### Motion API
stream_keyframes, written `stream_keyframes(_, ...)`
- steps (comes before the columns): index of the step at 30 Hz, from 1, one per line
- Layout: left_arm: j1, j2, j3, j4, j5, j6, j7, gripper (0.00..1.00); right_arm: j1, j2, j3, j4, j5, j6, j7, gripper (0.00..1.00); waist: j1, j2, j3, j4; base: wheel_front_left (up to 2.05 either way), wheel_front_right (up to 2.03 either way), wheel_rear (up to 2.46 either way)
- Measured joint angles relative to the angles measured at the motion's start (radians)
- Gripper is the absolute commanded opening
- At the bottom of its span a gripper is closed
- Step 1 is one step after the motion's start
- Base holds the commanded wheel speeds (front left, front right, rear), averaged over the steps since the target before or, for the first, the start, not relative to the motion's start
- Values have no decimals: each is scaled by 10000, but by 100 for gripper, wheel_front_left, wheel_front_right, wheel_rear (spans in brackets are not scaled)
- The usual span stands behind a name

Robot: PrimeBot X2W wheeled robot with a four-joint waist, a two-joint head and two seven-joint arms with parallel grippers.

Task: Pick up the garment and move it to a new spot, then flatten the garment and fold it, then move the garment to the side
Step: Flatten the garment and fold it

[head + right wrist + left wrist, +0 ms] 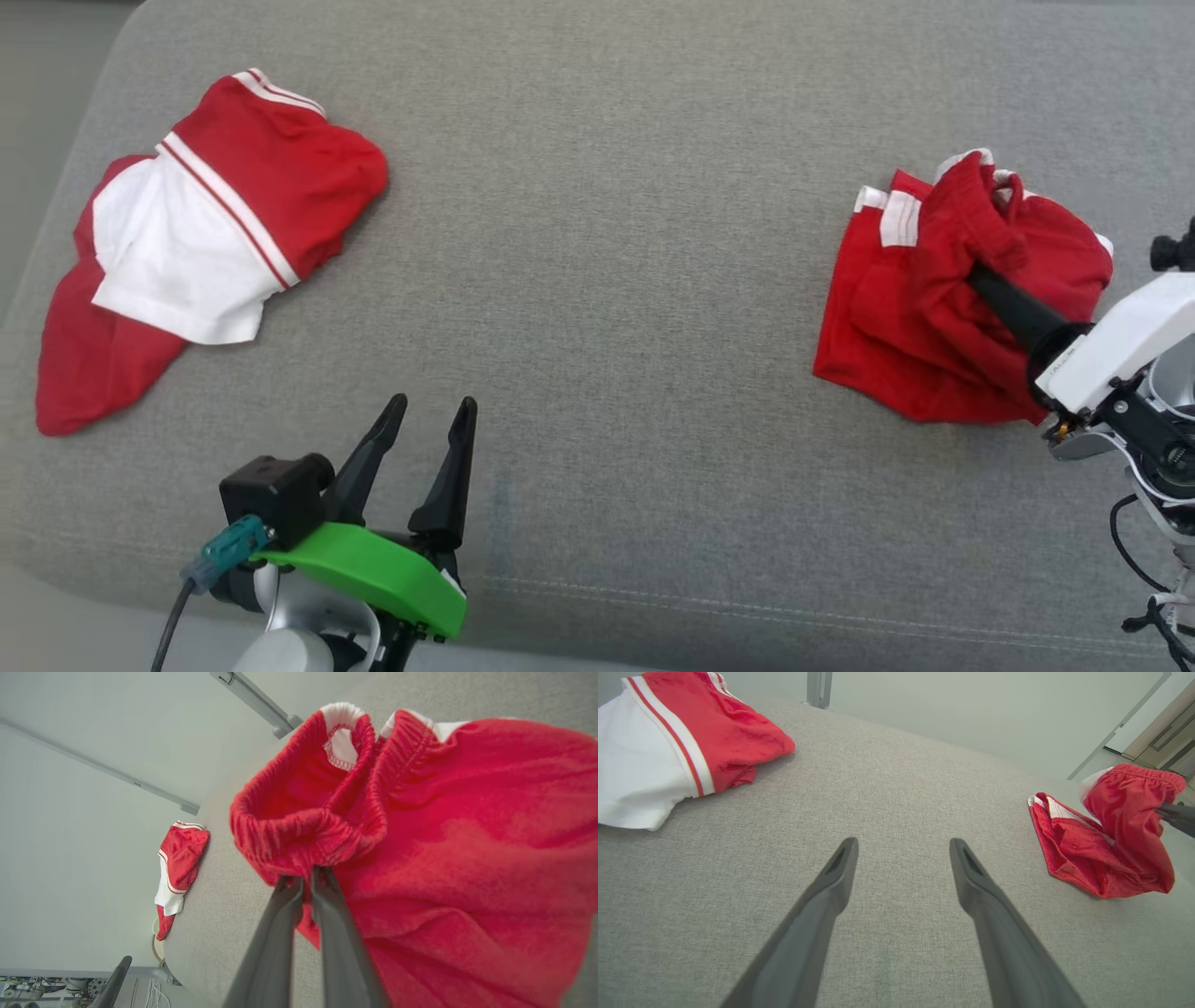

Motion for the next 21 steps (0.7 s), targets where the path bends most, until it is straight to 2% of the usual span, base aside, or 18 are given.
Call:
stream_keyframes(6, -220, -163, -63, 299, -15, -17, -8, 100, -225, 324, 663, 349, -320, -79, 443, 1, 0, 0, -2, 665, 0, 0, 0)
stream_keyframes(7, -243, -167, -50, 336, -15, -17, -13, 100, -287, 416, 723, 431, -382, -81, 474, 38, 0, 0, -10, 753, 0, 0, 0)
stream_keyframes(8, -245, -167, -13, 362, -27, -17, -17, 100, -344, 485, 773, 495, -449, -81, 529, 84, 0, 0, -22, 830, 0, 0, 0)
stream_keyframes(9, -245, -165, 35, 385, -31, -17, -46, 100, -394, 558, 802, 541, -502, -81, 529, 100, 0, 0, -37, 893, 0, 0, 0)
stream_keyframes(14, -236, -157, 278, 523, -56, -17, -215, 100, -519, 961, 763, 826, -535, -82, 514, 100, 0, 0, -140, 953, 0, 0, 0)
stream_keyframes(21, -144, -36, 479, 587, -56, -15, -265, 100, -519, 1440, 713, 982, -535, -84, 299, 100, 0, 0, -203, 537, 0, 0, 0)
